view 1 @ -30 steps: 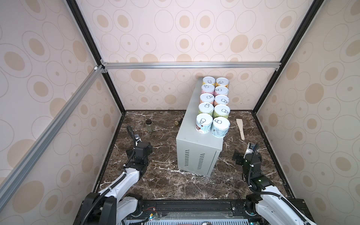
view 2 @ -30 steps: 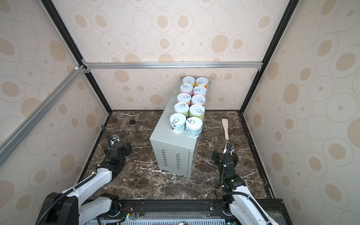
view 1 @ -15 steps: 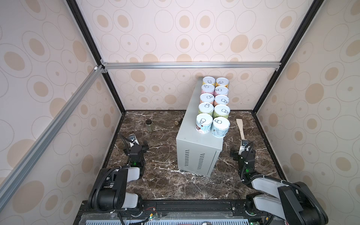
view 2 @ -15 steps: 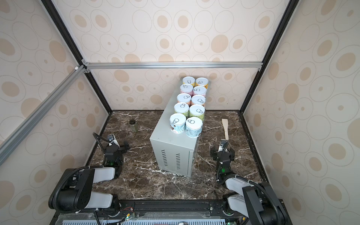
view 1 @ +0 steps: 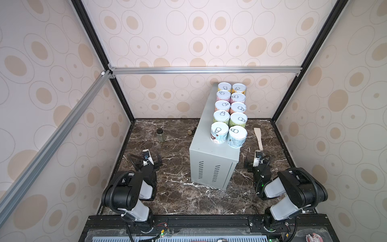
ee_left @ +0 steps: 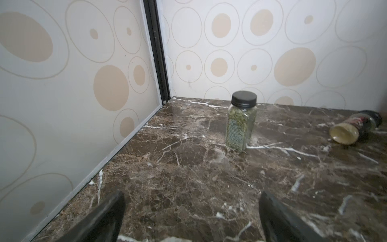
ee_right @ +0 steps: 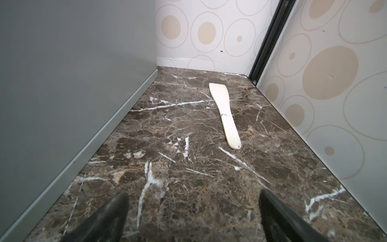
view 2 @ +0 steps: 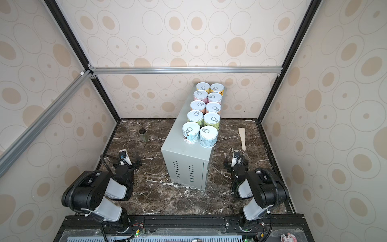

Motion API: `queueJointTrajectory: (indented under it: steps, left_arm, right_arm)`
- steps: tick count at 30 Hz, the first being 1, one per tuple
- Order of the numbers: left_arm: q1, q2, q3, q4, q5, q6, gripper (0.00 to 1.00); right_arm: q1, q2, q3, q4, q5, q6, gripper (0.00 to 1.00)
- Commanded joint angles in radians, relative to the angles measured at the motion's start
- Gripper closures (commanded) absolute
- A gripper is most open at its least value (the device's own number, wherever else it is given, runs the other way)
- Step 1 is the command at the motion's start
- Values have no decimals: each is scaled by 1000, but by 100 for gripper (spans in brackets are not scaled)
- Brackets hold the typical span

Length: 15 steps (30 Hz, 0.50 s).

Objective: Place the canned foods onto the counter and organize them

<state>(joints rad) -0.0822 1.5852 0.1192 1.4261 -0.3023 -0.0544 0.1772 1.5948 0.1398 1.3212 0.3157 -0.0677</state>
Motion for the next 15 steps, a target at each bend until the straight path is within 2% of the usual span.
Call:
queueJointTrajectory:
  steps: [1, 3, 4, 6, 15]
  left_arm:
    - [-3, 11, 94, -19, 15, 51, 1]
    - [16, -2, 102, -65, 51, 28, 1]
    - [19, 6, 97, -34, 56, 33, 1]
    - [20, 0, 100, -55, 60, 28, 1]
    - [20, -1, 89, -31, 59, 31, 1]
  right_arm:
    - [-7, -24, 75, -66, -14, -19, 1]
    - [-25, -55, 164, -284, -36, -1, 1]
    - [-40, -57, 230, -415, -57, 16, 1]
    - [-131, -48, 289, -524, -222, 67, 1]
    - [-135, -56, 280, -524, -236, 57, 0]
